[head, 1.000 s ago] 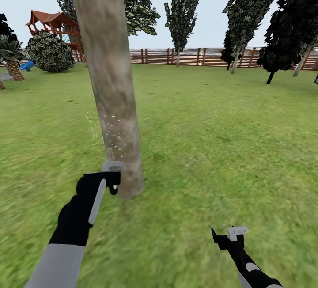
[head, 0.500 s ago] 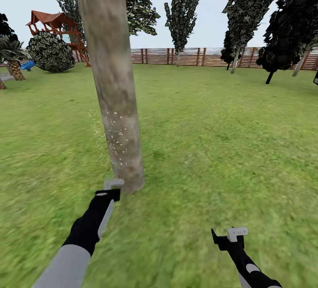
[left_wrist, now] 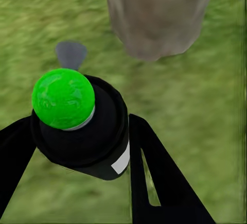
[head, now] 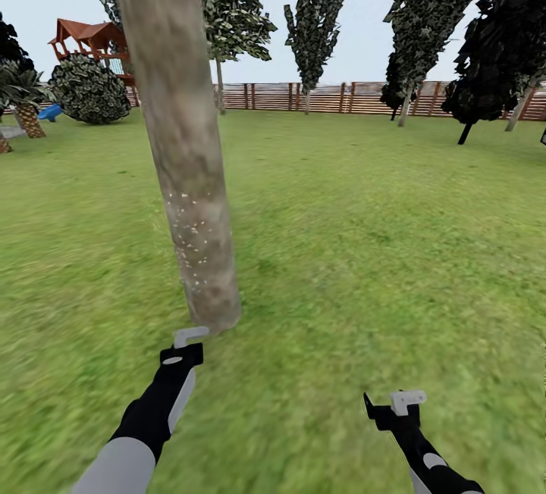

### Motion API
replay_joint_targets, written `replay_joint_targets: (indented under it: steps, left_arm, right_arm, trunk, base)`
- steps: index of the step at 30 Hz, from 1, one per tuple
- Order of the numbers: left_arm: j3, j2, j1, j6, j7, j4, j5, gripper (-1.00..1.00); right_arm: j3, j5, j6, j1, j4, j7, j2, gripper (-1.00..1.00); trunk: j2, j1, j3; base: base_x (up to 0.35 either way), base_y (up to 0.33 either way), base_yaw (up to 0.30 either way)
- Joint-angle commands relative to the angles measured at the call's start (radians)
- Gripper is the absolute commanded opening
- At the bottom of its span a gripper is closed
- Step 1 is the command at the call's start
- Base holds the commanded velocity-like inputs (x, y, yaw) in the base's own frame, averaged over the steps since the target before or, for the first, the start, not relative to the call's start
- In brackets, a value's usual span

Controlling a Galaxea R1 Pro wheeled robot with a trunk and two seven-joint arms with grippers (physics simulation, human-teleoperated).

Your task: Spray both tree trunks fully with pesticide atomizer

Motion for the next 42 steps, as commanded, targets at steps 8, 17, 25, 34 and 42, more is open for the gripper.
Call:
replay_joint_targets:
  steps: [8, 17, 25, 34, 42]
  left_arm:
    - [0.001, 0.001, 0.0, 0.0, 0.001, -0.002, -0.001, -1.0]
    - [0.001, -0.001, 0.0, -0.001, 0.001, 0.0, -0.001, -1.0]
    - [0.001, -0.001, 0.0, 0.0, 0.001, 0.0, 0.0, -1.0]
    - [0.001, -0.001, 0.0, 0.0, 0.001, 0.0, 0.001, -1.0]
    - [0.001, 0.0, 0.0, 0.0, 0.001, 0.0, 0.001, -1.0]
  right_arm:
    - [0.0, 0.0, 0.0, 0.006, 0.0, 0.002, 0.0, 1.0]
    - [0.0, 0.0, 0.0, 0.01, 0.0, 0.002, 0.001, 1.0]
    - [0.0, 0.0, 0.0, 0.01, 0.0, 0.002, 0.001, 1.0]
    - [0.0, 0.0, 0.0, 0.01, 0.0, 0.002, 0.001, 1.0]
    - [0.0, 0.0, 0.0, 0.01, 0.0, 0.002, 0.001, 1.0]
  trunk:
    - [0.0, 0.0, 0.0]
    - [0.0, 0.0, 0.0]
    - [0.0, 0.0, 0.0]
    - [0.0, 0.0, 0.0]
    - [0.0, 0.0, 0.0]
  base:
    - [0.192, -0.236, 0.001]
    - [0.161, -0.24, 0.113]
    - [0.1, -0.262, 0.276]
    - [0.1, -0.262, 0.15]
    - [0.1, -0.262, 0.011]
